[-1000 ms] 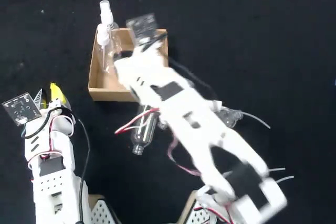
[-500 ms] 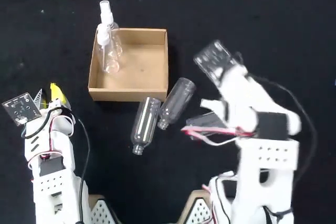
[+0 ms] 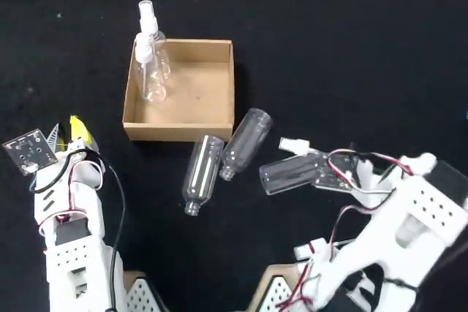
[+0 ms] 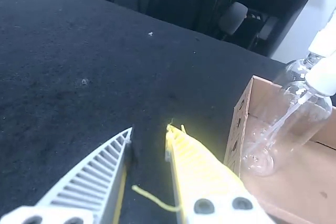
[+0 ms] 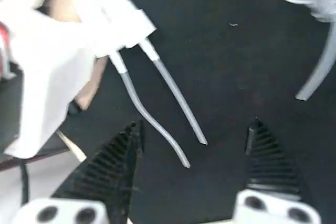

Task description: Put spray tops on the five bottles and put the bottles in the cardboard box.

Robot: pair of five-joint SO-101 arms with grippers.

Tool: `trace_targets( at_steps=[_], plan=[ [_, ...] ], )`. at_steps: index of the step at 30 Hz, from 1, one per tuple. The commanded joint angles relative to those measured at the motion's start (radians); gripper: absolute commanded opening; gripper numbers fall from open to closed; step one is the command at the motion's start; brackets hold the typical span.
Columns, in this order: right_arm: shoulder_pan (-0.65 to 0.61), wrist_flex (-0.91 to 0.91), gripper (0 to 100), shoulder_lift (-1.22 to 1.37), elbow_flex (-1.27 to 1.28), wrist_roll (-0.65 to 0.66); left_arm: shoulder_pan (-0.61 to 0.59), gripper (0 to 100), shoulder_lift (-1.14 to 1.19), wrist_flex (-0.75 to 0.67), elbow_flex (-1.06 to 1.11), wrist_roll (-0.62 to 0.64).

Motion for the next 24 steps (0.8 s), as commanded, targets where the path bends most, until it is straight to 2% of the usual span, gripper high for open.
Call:
trace_targets(
  at_steps=[1,5,9,13,16,19,24],
  plan=[
    [0.083,-0.064,27.3,0.030,0.010,0.018,0.010,9,-0.015,-0.025,0.027,-0.009],
    [0.115,-0.112,27.3,0.084,-0.018,-0.064,0.039,9,-0.017,-0.008,0.027,-0.012],
    [0.121,-0.164,27.2,0.200,-0.151,-0.284,0.082,9,-0.025,0.029,0.022,-0.094],
    [0.164,-0.158,27.2,0.414,-0.426,-0.516,0.096,9,-0.025,0.032,0.025,-0.115],
    [0.242,-0.135,27.2,0.593,-0.685,-0.661,0.091,9,-0.025,0.049,0.022,-0.115],
    [0.313,-0.041,27.2,0.757,-0.957,-0.733,0.097,9,-0.026,0.164,-0.047,-0.115],
    [0.400,0.028,27.1,0.984,-1.339,-0.848,0.097,9,-0.023,0.537,-0.367,-0.124]
  ],
)
